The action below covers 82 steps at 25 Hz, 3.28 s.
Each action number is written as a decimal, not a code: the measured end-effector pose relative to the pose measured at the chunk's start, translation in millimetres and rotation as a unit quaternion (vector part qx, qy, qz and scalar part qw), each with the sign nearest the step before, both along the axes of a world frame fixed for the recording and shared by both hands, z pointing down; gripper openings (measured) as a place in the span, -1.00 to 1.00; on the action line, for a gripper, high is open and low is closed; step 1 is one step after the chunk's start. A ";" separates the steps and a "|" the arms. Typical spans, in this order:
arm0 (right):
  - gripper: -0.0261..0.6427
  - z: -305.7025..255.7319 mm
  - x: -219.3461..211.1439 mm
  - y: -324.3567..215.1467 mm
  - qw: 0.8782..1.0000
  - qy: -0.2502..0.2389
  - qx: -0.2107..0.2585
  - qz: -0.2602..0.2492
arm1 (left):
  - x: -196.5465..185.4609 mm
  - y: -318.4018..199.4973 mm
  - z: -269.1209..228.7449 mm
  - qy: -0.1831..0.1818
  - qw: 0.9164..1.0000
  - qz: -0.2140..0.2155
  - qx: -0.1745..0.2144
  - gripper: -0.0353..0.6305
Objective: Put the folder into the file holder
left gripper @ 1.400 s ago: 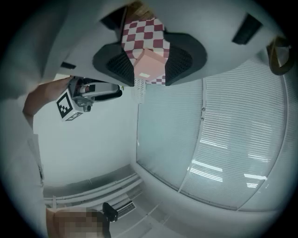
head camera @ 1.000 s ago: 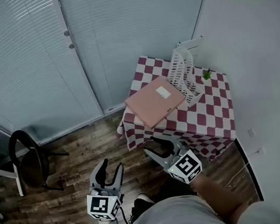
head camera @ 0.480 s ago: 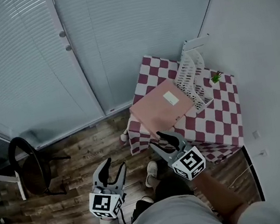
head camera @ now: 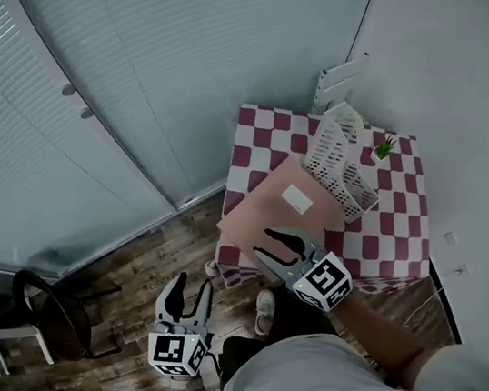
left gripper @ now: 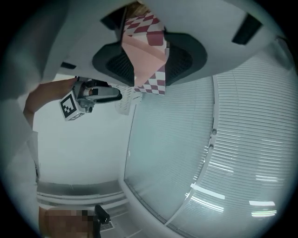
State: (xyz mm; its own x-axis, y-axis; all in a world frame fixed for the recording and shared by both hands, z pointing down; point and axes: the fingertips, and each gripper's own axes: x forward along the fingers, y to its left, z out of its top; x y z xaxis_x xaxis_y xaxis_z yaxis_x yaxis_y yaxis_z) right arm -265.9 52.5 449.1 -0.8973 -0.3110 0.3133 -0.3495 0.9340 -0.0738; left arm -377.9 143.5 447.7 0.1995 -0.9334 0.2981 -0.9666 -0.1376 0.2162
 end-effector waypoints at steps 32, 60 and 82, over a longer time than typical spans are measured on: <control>-0.31 135.6 101.4 -60.9 0.889 0.081 -0.133 0.431 | -22.7 -179.3 125.1 0.029 0.943 0.286 -0.168 -0.32; -0.37 196.5 77.2 18.4 0.782 -0.067 -0.244 0.570 | 5.1 -171.0 194.5 0.064 0.874 0.420 -0.235 -0.45; 0.00 216.6 69.3 70.9 0.717 -0.208 -0.333 0.575 | -9.1 -119.6 198.6 0.042 0.855 0.450 -0.255 -0.45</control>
State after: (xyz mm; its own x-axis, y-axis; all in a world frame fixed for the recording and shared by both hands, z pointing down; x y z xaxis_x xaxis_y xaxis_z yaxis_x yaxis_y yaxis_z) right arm -196.6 123.4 665.7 -0.2259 -0.8267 0.5154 -0.6787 -0.2459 -0.6920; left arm -386.9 23.9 646.3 0.8086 -0.1433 0.5706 -0.4973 -0.6848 0.5328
